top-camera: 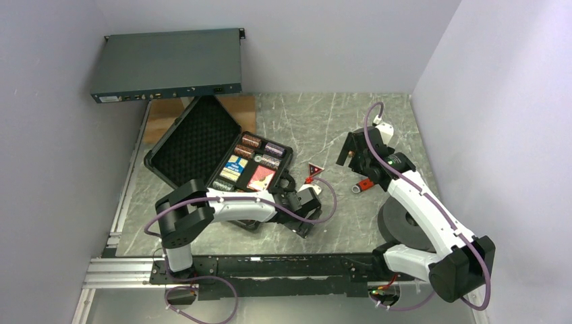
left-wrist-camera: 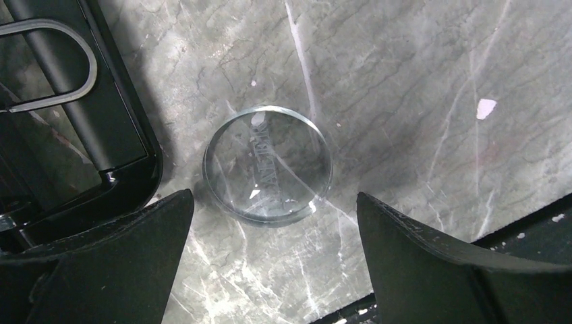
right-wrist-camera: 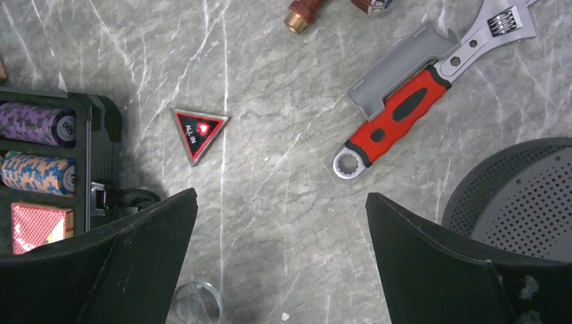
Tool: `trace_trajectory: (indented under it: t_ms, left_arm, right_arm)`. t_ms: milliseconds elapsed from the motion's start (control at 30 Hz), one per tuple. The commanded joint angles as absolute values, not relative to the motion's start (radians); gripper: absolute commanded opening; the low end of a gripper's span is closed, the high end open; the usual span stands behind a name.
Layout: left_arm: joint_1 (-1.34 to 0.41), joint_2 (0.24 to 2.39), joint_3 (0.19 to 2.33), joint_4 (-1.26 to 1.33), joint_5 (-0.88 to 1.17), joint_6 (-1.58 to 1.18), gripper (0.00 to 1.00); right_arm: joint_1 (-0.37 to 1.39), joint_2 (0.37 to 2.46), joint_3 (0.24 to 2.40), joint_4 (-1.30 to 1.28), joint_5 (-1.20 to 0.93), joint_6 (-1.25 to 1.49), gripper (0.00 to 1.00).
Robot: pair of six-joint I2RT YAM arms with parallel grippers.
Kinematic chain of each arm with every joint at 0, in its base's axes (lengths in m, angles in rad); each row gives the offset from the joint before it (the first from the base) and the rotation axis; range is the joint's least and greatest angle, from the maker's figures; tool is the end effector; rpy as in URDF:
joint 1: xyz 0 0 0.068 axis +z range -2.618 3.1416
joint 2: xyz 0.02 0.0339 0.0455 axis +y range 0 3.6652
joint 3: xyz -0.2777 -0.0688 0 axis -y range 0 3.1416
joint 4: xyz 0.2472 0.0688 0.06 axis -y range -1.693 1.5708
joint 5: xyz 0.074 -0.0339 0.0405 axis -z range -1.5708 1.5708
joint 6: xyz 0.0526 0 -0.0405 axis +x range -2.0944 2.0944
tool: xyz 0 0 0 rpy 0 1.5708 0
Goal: Pack up texas hold em set
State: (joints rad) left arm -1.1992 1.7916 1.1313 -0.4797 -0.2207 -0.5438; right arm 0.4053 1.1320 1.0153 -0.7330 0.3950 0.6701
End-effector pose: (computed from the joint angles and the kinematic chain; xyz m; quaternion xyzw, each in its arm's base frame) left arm 0.1433 -0.3361 0.1664 0.2902 0.9269 -0.0933 0.2191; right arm 0.2243 0.0742 0.3037 0.1897 0.9003 0.0195 0.3911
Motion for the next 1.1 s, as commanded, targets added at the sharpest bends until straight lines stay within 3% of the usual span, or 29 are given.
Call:
trace_trajectory:
  t_ms: [0, 633, 1067]
  left_arm:
    - [-1.204, 1.805, 1.169, -0.473, -0.252, -0.557, 0.97]
    - [-1.215, 1.829, 1.166, -0.424, -0.292, -0.546, 0.89]
    - [-1.215, 1.834, 1.15, -0.403, -0.294, -0.554, 0.75]
  right_arm:
    - [0.402, 1.134, 1.027, -0.7, 0.376, 0.666, 1.0]
    - [0.402, 1.147, 1.008, -0.689, 0.352, 0.665, 1.0]
    - [0.402, 1.151, 0.988, -0.681, 0.347, 0.666, 1.0]
